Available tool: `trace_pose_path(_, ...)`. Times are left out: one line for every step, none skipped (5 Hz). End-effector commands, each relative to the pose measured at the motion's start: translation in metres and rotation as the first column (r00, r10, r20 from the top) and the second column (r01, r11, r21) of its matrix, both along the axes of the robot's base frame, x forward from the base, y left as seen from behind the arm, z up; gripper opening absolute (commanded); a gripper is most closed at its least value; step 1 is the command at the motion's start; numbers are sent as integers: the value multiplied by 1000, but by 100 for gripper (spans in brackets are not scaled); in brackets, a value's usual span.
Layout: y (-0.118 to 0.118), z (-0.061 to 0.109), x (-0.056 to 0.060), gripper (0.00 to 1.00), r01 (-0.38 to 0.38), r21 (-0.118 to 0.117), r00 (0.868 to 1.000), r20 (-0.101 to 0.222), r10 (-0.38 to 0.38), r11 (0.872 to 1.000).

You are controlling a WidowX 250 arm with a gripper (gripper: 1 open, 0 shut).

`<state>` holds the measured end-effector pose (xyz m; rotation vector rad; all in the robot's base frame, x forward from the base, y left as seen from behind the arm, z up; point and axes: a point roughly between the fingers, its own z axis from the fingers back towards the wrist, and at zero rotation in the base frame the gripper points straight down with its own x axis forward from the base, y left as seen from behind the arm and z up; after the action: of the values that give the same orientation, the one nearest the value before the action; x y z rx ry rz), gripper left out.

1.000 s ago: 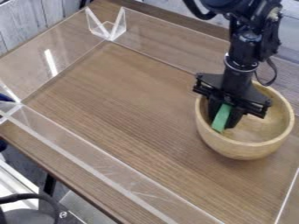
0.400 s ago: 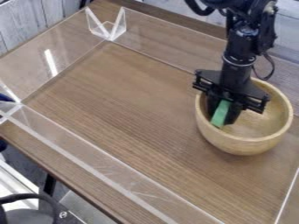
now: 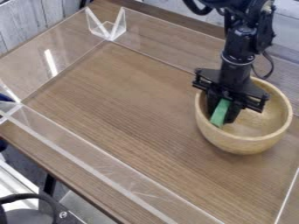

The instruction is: Put the green block in the brown bowl

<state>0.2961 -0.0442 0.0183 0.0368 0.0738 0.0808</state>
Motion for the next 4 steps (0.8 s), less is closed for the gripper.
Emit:
trace_pose_path(20, -22, -14, 0, -59, 30, 993, -96, 62, 998)
trace_pose_path(23, -21, -15, 0, -60, 52, 993, -96, 65, 997)
trace_pose_path(25, -21, -17, 0, -60, 74, 993, -97, 67, 995)
trace_pose_path(24, -20, -18, 0, -64, 63, 991, -111, 71, 996)
